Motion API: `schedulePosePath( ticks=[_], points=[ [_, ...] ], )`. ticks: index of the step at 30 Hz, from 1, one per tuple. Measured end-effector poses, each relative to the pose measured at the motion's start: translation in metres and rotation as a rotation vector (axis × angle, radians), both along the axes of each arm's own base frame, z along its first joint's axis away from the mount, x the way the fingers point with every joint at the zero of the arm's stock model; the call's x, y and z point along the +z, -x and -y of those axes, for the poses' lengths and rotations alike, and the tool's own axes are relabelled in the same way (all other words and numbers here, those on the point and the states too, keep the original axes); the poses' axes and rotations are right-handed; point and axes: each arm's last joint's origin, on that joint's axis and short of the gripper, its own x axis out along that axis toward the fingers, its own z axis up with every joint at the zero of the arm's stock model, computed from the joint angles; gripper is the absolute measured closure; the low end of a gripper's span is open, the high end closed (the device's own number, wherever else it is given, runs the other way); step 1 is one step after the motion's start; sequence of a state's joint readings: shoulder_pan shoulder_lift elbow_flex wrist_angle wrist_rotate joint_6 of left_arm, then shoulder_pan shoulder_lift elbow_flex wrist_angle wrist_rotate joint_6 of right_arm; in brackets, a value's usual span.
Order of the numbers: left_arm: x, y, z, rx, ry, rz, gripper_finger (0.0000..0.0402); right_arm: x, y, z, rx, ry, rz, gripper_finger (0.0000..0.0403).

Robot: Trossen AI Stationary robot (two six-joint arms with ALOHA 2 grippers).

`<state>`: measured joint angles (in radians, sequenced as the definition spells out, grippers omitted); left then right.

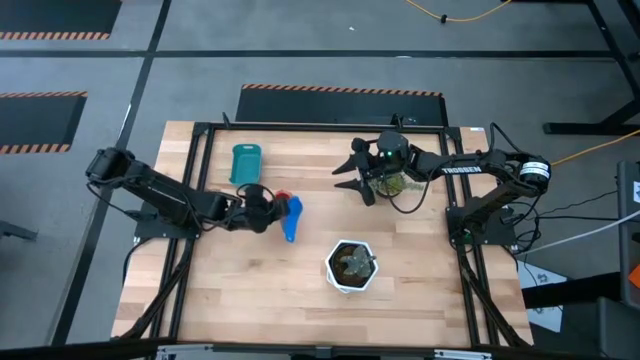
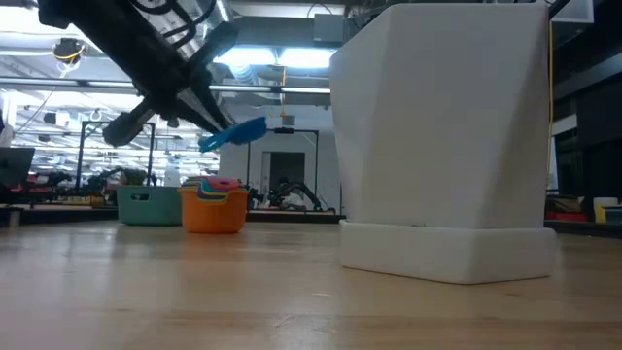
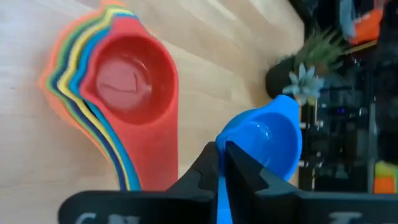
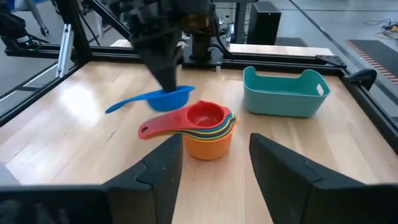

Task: Nest measuring cups in basket
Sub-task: Stack the blue measuring cup into the red measuring cup

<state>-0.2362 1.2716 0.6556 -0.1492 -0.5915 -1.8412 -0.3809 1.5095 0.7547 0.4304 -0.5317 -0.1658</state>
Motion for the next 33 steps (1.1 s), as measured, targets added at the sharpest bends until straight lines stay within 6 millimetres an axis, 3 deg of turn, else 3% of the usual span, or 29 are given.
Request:
schedulePosePath(
  ticks=[8,26,33],
  points=[
    [-0.005,0.019,-0.016,0.140,0.077,-0.125,0.0398,-0.001,0.000,0.000,0.000,-0.003,-0.007,0.0212],
    [-0.010,0.017,-0.036,0.140,0.234,-0.182,0.0381,-0.001,0.000,0.000,0.001,-0.003,-0.009,0.0212],
    [-0.010,0.017,-0.036,0.143,0.228,-0.184,0.0345,-0.001,0.000,0.000,0.002,-0.003,-0.009,0.0212]
  ],
)
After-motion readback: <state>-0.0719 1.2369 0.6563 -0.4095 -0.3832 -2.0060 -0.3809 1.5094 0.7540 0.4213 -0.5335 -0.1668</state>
